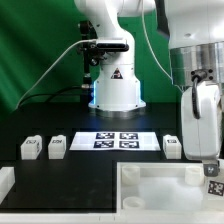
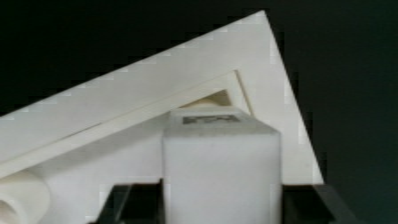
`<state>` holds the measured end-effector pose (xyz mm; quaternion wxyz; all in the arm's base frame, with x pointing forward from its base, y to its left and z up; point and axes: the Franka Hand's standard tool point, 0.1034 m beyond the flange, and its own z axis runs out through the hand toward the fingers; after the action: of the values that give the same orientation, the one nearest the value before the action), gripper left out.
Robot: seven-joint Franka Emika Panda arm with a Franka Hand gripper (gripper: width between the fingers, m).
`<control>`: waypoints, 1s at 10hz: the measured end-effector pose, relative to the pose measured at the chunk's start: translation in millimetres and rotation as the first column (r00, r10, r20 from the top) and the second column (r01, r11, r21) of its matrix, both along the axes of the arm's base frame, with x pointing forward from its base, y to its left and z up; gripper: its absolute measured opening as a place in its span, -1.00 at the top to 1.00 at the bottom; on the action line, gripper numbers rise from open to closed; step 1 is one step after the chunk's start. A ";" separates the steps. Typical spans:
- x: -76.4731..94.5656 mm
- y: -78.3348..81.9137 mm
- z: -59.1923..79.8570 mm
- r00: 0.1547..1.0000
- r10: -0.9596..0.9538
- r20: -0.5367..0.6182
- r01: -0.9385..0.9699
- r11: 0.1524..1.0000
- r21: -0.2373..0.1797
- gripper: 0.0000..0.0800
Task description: Assemble one leg
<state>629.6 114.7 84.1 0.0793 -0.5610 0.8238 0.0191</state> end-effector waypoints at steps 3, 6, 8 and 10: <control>-1.1 0.0 -3.6 0.985 0.170 0.007 -0.170 0.985 -0.021 -0.34; 2.8 0.8 -9.5 0.795 0.606 0.019 -0.604 0.794 -0.063 -0.61; 3.0 0.6 -9.4 0.671 0.741 0.028 -0.737 0.670 -0.089 -0.62; 0.1 0.2 -11.4 0.391 0.920 -0.021 -0.915 0.387 -0.113 -0.62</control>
Offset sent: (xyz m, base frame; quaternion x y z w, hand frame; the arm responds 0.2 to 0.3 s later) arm 0.0126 0.0162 -0.0087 -0.0625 -0.0234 -0.3731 0.9254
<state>629.7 114.9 72.6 0.0442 -0.9257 0.3757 0.0032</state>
